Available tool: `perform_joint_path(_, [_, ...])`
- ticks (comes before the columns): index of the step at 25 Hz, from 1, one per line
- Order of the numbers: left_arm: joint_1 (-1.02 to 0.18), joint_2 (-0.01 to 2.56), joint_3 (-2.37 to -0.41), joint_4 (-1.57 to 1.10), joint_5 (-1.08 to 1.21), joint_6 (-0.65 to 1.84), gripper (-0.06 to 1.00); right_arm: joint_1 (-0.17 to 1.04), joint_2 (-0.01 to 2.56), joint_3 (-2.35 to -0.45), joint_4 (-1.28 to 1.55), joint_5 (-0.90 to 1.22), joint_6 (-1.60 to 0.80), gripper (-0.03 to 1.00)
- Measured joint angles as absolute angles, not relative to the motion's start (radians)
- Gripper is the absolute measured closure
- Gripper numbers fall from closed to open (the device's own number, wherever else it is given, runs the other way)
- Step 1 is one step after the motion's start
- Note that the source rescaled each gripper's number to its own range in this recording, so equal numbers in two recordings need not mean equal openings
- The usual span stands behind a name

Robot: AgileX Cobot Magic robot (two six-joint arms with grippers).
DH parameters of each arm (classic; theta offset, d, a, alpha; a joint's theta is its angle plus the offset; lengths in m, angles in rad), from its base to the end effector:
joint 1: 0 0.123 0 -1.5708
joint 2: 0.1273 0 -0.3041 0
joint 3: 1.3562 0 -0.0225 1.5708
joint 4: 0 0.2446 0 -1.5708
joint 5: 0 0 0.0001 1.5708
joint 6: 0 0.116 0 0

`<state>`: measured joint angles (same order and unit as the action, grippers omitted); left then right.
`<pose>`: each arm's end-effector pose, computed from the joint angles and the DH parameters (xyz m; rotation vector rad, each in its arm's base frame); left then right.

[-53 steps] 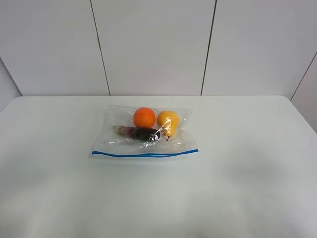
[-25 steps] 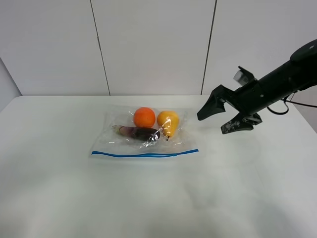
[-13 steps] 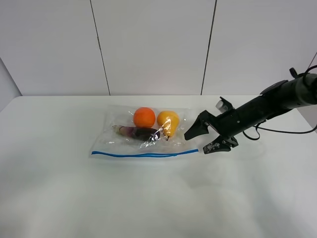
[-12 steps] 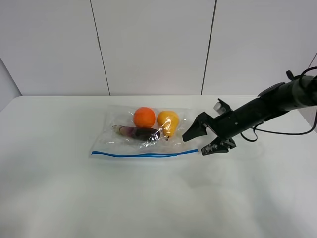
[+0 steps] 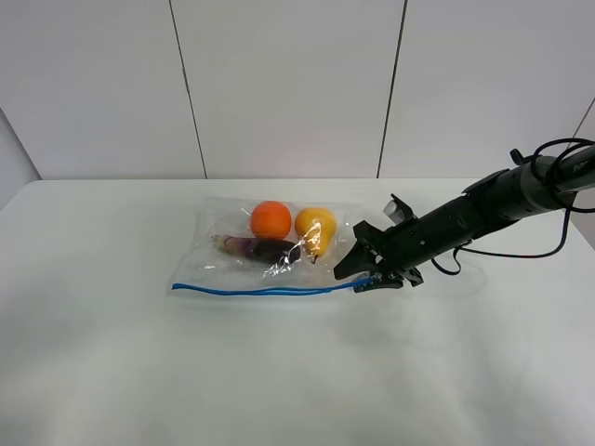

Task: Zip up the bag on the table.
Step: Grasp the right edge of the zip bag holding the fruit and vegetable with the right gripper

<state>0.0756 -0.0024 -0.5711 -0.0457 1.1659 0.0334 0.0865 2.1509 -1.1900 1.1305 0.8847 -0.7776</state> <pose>-0.0206 -0.0064 0.2726 -0.0368 2.0747 0.0121 0.3812 0.1146 0.1002 -0.0304 2.7975 1.1695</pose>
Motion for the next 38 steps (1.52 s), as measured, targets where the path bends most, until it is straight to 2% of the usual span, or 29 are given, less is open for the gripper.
perform_joint_path(9, [0.076,-0.002,-0.571,-0.046,1.166,0.033,-0.05,0.087,2.151,-1.191,1.13,0.922,-0.778,0.64])
perform_joint_path(12, [0.076,-0.002,-0.571,-0.046,1.166,0.033,-0.05,0.087,2.151,-1.204,1.13,0.957,-0.778,0.68])
perform_joint_path(17, [0.076,-0.002,-0.571,-0.046,1.166,0.033,-0.05,0.087,2.151,-1.265,1.084,1.048,-0.745,0.65])
perform_joint_path(21, [0.076,-0.002,-0.571,-0.046,1.166,0.033,-0.05,0.087,2.151,-1.314,1.019,1.073,-0.682,0.45])
perform_joint_path(24, [0.076,-0.002,-0.571,-0.046,1.166,0.033,-0.05,0.087,2.151,-1.319,0.99,1.073,-0.667,0.39])
perform_joint_path(33, [0.076,-0.002,-0.571,-0.046,1.166,0.033,-0.05,0.087,2.151,-1.319,0.889,1.074,-0.593,0.43])
perform_joint_path(35, [0.076,-0.002,-0.571,-0.046,1.166,0.033,-0.05,0.087,2.151,-1.319,0.888,1.074,-0.59,0.46])
perform_joint_path(38, [0.076,-0.002,-0.571,-0.046,1.166,0.033,-0.05,0.087,2.151,-1.319,0.885,1.074,-0.59,0.57])
